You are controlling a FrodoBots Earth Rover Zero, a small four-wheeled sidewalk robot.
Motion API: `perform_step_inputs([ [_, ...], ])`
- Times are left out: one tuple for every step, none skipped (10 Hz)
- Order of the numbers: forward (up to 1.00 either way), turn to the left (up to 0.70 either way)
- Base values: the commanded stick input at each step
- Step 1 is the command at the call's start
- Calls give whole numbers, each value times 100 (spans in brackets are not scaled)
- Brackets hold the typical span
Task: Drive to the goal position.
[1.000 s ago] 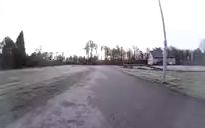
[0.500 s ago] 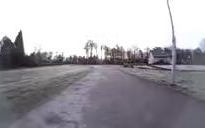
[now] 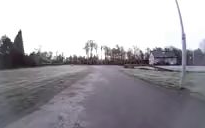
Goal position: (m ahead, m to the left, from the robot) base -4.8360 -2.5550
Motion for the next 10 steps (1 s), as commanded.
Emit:
perform_step_inputs([
  [100, 0],
  [100, 0],
  [100, 0],
  [100, 0],
  [100, 0],
  [100, 0],
  [100, 0],
  [100, 0],
  [100, 0],
  [100, 0],
])
